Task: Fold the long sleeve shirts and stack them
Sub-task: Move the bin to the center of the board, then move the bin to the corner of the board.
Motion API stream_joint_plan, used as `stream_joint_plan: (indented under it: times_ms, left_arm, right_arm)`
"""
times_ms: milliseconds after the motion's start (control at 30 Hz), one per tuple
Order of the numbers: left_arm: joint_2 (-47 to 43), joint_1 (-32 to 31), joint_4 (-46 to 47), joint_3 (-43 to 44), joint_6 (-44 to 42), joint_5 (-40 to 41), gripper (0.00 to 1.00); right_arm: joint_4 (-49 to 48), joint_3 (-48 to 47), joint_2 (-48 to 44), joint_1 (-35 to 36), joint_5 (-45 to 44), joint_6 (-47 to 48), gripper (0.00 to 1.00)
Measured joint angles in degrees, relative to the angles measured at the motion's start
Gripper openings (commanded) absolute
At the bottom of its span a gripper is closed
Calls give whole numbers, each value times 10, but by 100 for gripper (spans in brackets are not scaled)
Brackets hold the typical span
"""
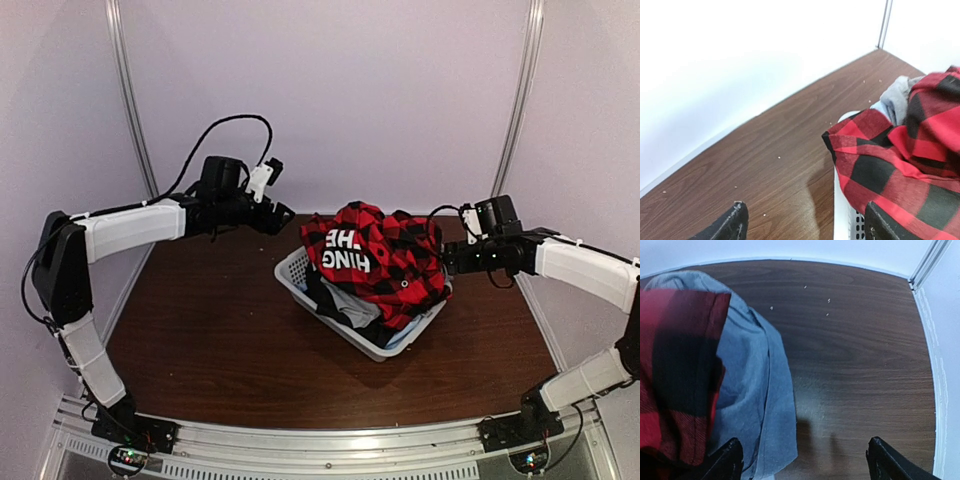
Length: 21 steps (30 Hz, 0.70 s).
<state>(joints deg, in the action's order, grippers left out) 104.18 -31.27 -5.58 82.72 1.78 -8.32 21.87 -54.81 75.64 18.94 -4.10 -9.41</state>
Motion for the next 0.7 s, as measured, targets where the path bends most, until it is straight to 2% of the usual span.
stream_joint_plan:
  times_ms: [167, 300, 367, 567, 700]
  left_arm:
    - [-88, 0, 44, -84, 28, 9, 82]
    - [-117, 0, 60, -138, 45, 11, 82]
    - [-119, 0, 60, -157, 50, 15, 82]
    - [-127, 0, 55, -204, 63, 22, 82]
    - [-147, 0, 55, -220, 72, 29, 82]
  right_arm:
    - [1, 30, 14, 0, 66, 0, 85]
    - [-7, 28, 51, 0, 102, 0, 78]
    - [-12, 24, 71, 0, 110, 1, 69]
    - [-30, -21, 148, 2, 132, -4, 35]
    - [-47, -22, 156, -10, 157, -5, 13]
